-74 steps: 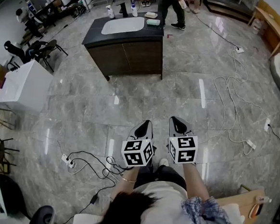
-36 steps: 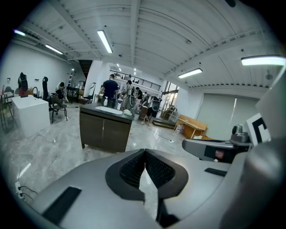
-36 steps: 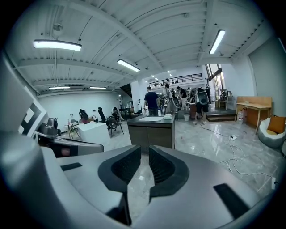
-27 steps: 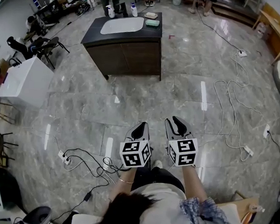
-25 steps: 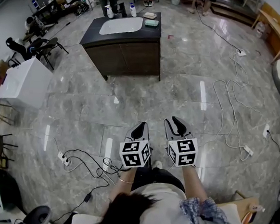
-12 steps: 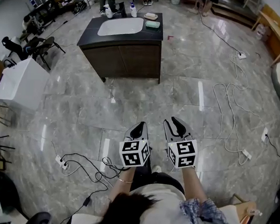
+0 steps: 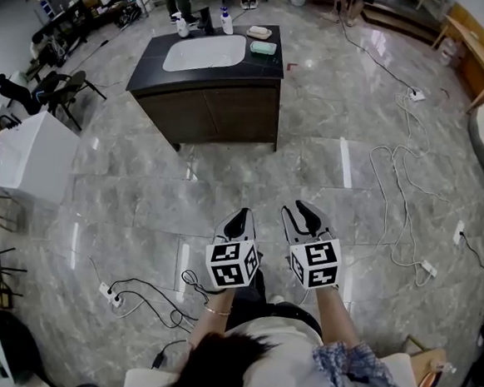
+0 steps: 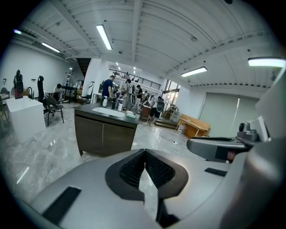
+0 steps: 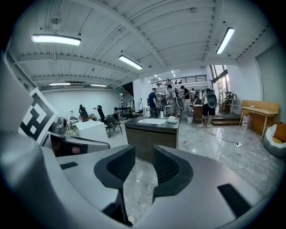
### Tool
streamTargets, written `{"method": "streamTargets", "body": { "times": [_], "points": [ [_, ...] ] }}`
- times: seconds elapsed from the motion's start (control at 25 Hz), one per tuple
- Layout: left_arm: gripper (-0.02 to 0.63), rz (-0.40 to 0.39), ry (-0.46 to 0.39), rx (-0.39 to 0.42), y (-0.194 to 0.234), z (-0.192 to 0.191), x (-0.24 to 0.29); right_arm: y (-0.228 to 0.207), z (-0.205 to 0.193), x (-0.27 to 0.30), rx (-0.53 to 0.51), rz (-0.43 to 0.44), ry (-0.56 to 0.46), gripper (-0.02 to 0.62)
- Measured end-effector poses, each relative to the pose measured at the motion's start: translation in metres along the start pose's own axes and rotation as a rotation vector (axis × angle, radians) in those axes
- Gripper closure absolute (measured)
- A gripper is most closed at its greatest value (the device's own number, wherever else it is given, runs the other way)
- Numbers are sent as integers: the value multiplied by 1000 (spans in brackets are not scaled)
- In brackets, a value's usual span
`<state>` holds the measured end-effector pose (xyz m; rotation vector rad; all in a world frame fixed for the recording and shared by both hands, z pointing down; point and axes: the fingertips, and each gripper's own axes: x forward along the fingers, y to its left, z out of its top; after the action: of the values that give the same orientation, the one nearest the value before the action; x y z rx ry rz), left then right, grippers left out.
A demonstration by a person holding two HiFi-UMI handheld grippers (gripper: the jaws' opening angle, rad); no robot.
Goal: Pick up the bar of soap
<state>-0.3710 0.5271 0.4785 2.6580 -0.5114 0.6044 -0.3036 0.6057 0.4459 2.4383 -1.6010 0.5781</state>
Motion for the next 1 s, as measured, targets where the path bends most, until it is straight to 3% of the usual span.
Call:
{"method": "streamTargets", "body": {
  "times": [0.48,1.0],
  "points": [
    [597,-48,-1,13,41,43,42,4,37,67,-18,-6,-11,453],
    [597,-76,45,30,77,53,62,22,46,106,-4,-5,-8,442]
  ]
}}
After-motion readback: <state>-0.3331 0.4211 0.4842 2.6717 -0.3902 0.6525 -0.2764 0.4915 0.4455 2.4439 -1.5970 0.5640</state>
